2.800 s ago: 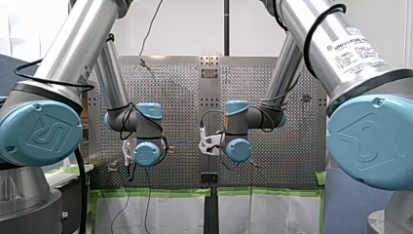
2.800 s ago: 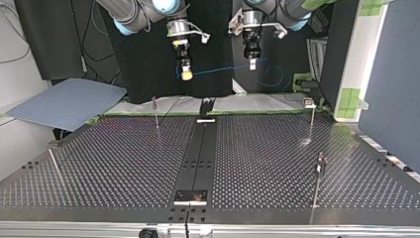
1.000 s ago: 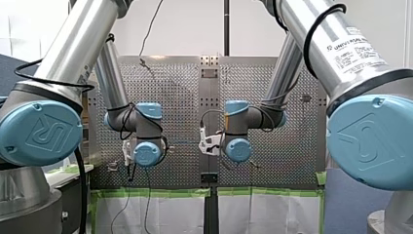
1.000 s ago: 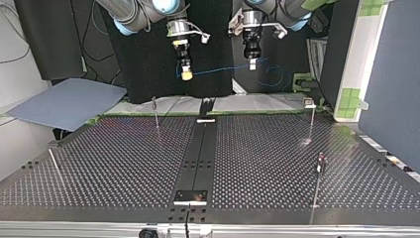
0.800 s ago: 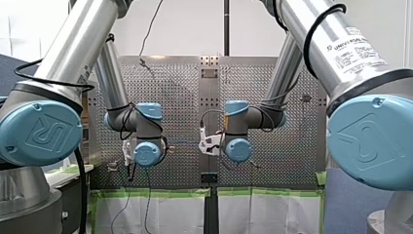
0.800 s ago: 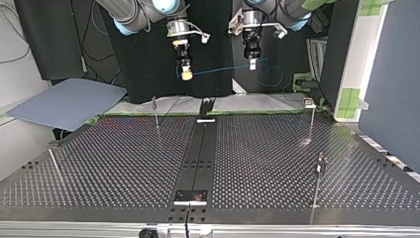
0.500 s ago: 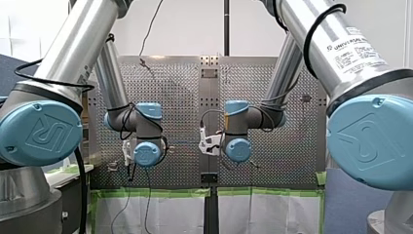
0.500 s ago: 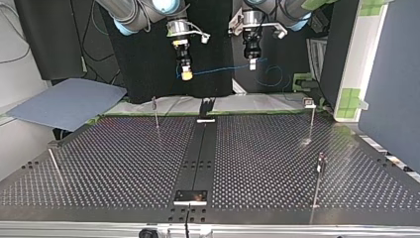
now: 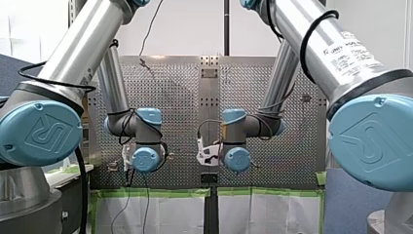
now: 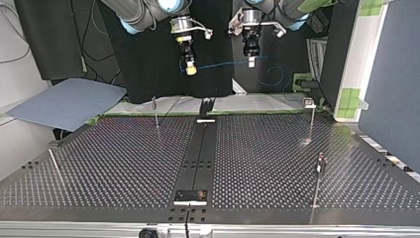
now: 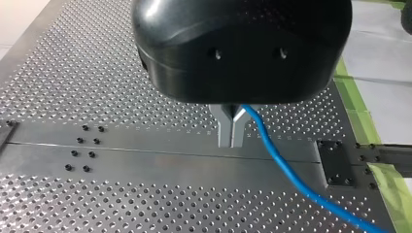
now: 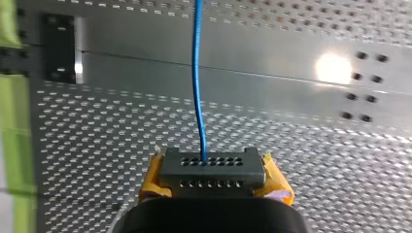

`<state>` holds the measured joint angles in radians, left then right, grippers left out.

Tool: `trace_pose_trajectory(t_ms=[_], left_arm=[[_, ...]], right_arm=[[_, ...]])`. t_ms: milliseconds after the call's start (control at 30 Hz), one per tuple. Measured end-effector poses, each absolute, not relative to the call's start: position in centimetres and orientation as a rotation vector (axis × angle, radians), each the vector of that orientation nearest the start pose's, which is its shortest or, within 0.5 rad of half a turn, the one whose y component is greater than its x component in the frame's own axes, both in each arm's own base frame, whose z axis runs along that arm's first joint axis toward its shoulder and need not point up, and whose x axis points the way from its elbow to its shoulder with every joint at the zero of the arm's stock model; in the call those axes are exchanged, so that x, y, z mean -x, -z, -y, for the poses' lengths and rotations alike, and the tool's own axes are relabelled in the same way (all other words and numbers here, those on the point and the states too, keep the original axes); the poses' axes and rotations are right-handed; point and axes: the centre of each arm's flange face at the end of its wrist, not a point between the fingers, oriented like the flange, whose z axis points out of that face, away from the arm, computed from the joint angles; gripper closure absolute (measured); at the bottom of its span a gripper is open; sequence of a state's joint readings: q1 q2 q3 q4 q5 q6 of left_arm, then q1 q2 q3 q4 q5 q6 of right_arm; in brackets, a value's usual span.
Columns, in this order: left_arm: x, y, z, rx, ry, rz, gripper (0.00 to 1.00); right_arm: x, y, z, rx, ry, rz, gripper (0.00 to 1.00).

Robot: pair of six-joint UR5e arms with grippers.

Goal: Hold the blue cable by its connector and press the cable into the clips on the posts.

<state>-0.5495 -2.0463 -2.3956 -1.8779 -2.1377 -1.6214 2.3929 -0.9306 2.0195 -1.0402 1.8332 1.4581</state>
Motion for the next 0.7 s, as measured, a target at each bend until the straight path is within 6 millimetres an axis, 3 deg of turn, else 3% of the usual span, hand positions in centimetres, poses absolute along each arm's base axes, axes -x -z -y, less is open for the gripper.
trace_pose_trajectory(t_ms=[333, 500, 700], left_arm=[[-28.2, -5.9, 26.6, 0.038, 0.01, -1.603, 1.0], [-28.2, -5.9, 26.6, 0.038, 0.01, -1.603, 1.0], [-28.2, -5.9, 26.6, 0.038, 0.009, -1.603, 1.0]], right_arm=[[-45.2, -1.4, 27.3, -1.745, -1.433, 0.808, 1.0], [-45.1, -1.2, 27.3, -1.75, -1.429, 0.81, 1.0], [-43.7, -1.8, 27.1, -1.776, -1.408, 0.838, 1.0]])
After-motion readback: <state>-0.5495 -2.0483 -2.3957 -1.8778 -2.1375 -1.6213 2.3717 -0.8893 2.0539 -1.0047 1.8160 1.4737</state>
